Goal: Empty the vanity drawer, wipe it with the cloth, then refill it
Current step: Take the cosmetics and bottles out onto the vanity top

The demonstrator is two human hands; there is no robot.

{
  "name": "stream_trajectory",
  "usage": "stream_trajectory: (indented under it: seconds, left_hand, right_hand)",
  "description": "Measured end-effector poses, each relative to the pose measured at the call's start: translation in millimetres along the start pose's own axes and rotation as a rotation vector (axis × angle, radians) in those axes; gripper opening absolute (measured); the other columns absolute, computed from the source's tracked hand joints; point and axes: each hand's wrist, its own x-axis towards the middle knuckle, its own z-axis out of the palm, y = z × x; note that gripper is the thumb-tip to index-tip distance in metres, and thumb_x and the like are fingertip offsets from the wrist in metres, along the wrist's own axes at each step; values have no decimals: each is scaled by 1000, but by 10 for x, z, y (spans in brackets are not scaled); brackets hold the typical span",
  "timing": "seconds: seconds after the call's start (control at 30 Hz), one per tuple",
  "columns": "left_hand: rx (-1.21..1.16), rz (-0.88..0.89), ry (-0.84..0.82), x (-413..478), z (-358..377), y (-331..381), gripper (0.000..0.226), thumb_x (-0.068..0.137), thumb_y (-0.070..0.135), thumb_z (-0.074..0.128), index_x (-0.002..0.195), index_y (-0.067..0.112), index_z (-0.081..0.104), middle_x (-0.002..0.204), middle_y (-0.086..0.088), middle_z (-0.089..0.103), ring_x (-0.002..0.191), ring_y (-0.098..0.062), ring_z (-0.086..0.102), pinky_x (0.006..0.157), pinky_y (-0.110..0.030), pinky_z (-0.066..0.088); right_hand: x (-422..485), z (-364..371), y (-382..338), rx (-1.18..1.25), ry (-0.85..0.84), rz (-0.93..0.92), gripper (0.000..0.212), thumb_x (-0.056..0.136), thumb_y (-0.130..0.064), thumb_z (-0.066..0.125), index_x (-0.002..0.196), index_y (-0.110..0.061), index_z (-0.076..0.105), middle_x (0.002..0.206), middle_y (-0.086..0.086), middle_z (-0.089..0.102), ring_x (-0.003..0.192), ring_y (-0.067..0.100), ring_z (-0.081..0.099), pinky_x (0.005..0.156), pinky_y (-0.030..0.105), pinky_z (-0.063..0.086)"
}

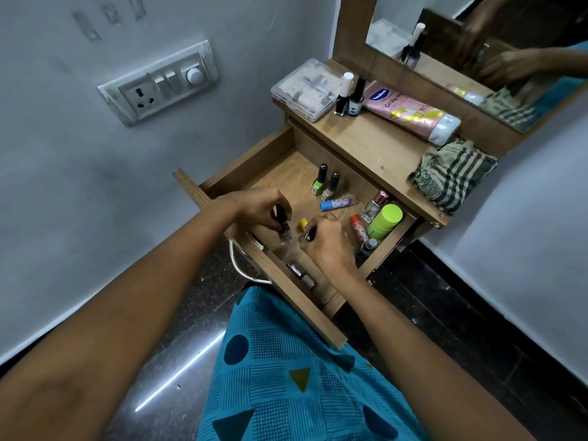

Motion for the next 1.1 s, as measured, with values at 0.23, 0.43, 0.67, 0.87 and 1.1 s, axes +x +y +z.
stream_trajectory:
  seconds: [0.23, 0.43, 0.67, 0.87, 1.1]
  left_hand:
    - [-170, 88, 563, 2, -386, 332, 32, 79, 11, 69, 110, 3, 64, 108, -14, 67, 92, -17, 64, 78, -16, 51]
    - [-316, 30, 865, 313, -683, 556, 28, 79, 11, 69, 106, 3, 66, 105, -12, 69, 95, -19, 65, 86, -26, 51]
    - [-291, -39, 895, 717, -846, 589, 25, 78, 6, 66, 103, 1, 67, 105, -16, 67, 98, -24, 62, 88, -34, 49]
    - [-292, -88, 967, 926, -891, 535, 26, 79, 8, 62, 104, 3, 67, 106, -16, 65, 99, -24, 59, 85, -28, 46]
    - [-321, -99, 1019, 1049, -863, 477, 33, 78, 5, 65, 110, 5, 62, 112, -13, 60, 99, -20, 58, 80, -14, 40]
  right_hand:
    - [250, -598, -136, 168, 193, -43, 31, 79, -18, 68, 107, -9, 62, 109, 8, 60, 85, 17, 58, 74, 28, 53]
    - [708, -1105, -190, 264, 441, -72, 25, 77, -9, 70, 102, -6, 65, 100, 8, 67, 81, 11, 56, 75, 23, 47]
    - [1160, -1185, -118, 289, 509, -93, 29, 77, -5, 69, 106, -4, 64, 101, 9, 68, 87, 17, 63, 76, 25, 49]
    - [1370, -1118, -54, 289, 525, -101, 35, 80, -8, 67, 114, -6, 60, 104, 11, 68, 87, 19, 63, 81, 31, 54]
    - [1492, -1020, -14, 306, 493, -123, 29, 81, -5, 66, 109, -3, 61, 92, 6, 66, 73, 6, 53, 60, 8, 43]
